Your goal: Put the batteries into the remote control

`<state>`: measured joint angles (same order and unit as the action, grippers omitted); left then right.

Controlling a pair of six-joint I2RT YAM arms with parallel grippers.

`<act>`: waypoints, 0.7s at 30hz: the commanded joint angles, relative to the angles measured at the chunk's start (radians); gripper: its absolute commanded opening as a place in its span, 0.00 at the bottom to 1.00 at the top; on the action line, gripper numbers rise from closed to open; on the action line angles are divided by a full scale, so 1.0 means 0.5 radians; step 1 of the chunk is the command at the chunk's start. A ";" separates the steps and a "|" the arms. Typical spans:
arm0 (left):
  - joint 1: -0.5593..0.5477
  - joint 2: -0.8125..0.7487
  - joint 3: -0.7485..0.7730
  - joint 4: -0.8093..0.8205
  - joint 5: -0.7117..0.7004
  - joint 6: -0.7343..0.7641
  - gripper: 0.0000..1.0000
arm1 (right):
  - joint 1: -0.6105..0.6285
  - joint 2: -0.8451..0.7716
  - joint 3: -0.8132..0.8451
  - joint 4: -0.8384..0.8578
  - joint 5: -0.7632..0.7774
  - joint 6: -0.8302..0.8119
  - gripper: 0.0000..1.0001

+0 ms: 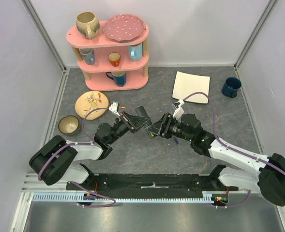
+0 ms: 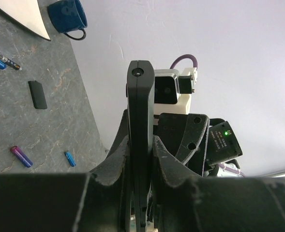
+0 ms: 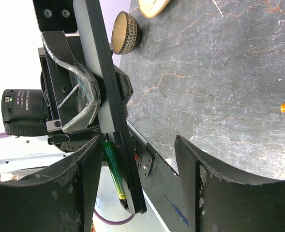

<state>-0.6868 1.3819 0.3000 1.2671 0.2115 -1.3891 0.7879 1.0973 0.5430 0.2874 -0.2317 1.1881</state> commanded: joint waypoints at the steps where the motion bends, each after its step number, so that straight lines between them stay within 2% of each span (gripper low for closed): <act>1: 0.002 -0.015 0.020 0.653 -0.052 0.063 0.02 | 0.001 0.008 0.162 -0.108 -0.052 -0.087 0.69; 11: 0.002 0.028 0.007 0.657 -0.033 0.063 0.02 | 0.001 0.005 0.300 -0.228 -0.098 -0.219 0.73; 21: 0.002 0.004 -0.008 0.693 -0.003 0.060 0.02 | -0.042 -0.157 0.270 -0.406 0.016 -0.361 0.70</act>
<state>-0.6868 1.3945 0.2996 1.2896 0.2111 -1.3895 0.7818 1.0603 0.6685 0.1120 -0.2493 1.0443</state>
